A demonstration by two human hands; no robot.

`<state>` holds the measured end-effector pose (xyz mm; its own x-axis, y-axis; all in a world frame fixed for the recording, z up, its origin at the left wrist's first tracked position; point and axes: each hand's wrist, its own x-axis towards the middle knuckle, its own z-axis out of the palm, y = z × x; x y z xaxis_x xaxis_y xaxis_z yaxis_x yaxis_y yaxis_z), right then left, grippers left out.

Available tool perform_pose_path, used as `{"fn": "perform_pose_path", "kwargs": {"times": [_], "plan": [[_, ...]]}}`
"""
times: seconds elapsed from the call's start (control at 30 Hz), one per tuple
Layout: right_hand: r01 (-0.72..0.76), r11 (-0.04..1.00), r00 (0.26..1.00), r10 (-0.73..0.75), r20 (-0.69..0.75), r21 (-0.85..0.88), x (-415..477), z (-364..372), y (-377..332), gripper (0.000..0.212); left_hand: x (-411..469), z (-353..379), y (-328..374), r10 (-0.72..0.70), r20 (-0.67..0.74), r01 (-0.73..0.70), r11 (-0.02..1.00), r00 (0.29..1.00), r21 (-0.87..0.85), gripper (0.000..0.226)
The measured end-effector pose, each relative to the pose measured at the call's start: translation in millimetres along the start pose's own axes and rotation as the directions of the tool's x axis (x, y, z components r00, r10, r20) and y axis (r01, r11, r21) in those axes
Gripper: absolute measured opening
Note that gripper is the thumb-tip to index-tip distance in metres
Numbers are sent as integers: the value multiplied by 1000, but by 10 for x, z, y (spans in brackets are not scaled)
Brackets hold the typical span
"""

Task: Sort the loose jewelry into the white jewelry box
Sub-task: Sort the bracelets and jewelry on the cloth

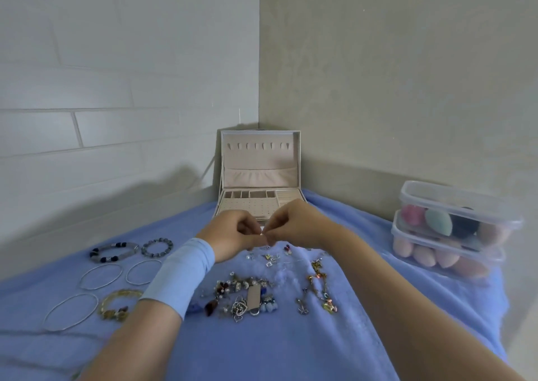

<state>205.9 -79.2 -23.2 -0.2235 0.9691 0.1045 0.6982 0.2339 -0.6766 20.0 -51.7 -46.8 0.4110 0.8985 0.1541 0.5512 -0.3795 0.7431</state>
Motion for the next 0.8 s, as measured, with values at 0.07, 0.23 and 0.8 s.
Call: {"fn": "perform_pose_path", "kwargs": {"times": [0.07, 0.23, 0.8], "plan": [[19, 997, 997, -14, -76, 74, 101, 88, -77, 2, -37, -157, -63, -1, -74, -1, 1000, 997, -26, 16], [47, 992, 993, -34, -115, 114, 370, 429, -286, 4, -184, -436, -311, -40, -191, 29, 998, 981, -59, 11], [90, 938, 994, -61, 96, -333, 687, 1250, -591, 31, -529, -689, -739, -242, -26, 230, 875, 970, 425, 4]]}}
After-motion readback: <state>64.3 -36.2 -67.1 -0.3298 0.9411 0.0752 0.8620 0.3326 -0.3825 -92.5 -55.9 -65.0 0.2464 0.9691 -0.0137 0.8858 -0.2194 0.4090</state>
